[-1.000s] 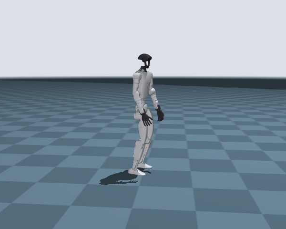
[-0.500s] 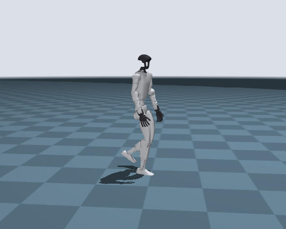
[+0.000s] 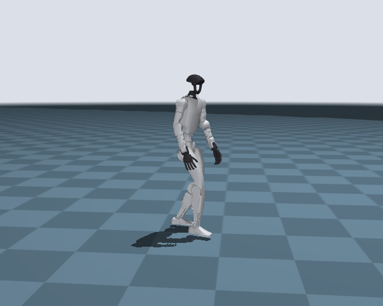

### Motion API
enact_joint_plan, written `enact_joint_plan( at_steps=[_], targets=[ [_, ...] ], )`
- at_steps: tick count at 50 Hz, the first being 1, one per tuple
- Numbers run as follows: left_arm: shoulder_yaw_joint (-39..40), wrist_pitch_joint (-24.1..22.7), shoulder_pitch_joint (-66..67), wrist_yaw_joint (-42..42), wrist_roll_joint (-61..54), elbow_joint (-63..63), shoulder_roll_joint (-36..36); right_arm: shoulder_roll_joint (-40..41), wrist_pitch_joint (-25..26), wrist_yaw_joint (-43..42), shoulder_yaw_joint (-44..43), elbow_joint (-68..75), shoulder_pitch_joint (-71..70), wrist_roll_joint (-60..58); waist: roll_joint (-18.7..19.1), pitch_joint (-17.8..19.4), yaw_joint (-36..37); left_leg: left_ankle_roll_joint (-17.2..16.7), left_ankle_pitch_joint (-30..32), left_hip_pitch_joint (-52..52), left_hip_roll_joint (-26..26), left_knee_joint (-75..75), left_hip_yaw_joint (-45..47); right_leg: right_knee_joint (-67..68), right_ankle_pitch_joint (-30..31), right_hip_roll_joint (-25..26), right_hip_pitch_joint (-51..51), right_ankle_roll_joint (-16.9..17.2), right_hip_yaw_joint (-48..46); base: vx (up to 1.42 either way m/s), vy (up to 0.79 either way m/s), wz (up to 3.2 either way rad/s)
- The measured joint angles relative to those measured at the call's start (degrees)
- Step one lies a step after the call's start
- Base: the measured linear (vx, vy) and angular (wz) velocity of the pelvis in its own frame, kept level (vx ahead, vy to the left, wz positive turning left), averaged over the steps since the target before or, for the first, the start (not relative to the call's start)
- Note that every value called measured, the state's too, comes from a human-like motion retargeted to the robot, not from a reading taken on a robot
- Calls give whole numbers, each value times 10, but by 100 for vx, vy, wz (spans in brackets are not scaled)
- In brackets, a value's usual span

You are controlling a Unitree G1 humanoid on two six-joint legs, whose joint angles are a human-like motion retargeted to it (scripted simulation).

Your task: Walk

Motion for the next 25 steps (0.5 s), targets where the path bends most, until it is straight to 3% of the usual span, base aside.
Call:
enact_joint_plan(
  at_steps=[5,9,13,17,21,25],
  targets=[
    [-2,0,14,-5,9,-10,2,-1,-1,14,-2,-7,12,-2,-21,-5,-3,-7,45,-29,-24,-25,13,176,-130,-48,11,-35,-14,-39,1,-2],
    [-4,3,30,-16,18,-13,4,-2,-1,25,-10,-10,22,-6,-35,-19,5,-9,83,-56,-40,-47,27,278,-176,-76,44,-44,-6,-40,-2,-12],
    [-4,8,46,-33,24,-8,7,-3,1,34,-20,-8,27,-10,-47,-37,21,-6,128,-85,-51,-73,42,345,-180,-86,88,-37,15,-42,-5,-18],
    [-3,10,63,-44,33,4,8,-4,2,33,-28,-6,28,-14,-59,-54,40,-5,173,-119,-56,-95,58,352,-153,-74,138,-9,48,-43,-8,-19],
    [3,12,80,-46,38,19,8,-4,0,26,-30,-11,25,-18,-70,-64,58,-10,212,-156,-53,-109,75,301,-139,-57,186,13,74,-45,-11,-18],
    [17,13,92,-41,36,30,7,-5,-4,20,-28,-22,14,-18,-73,-62,75,-27,252,-192,-39,-122,91,214,-175,-43,219,2,79,-48,-14,-21]
  ],
)
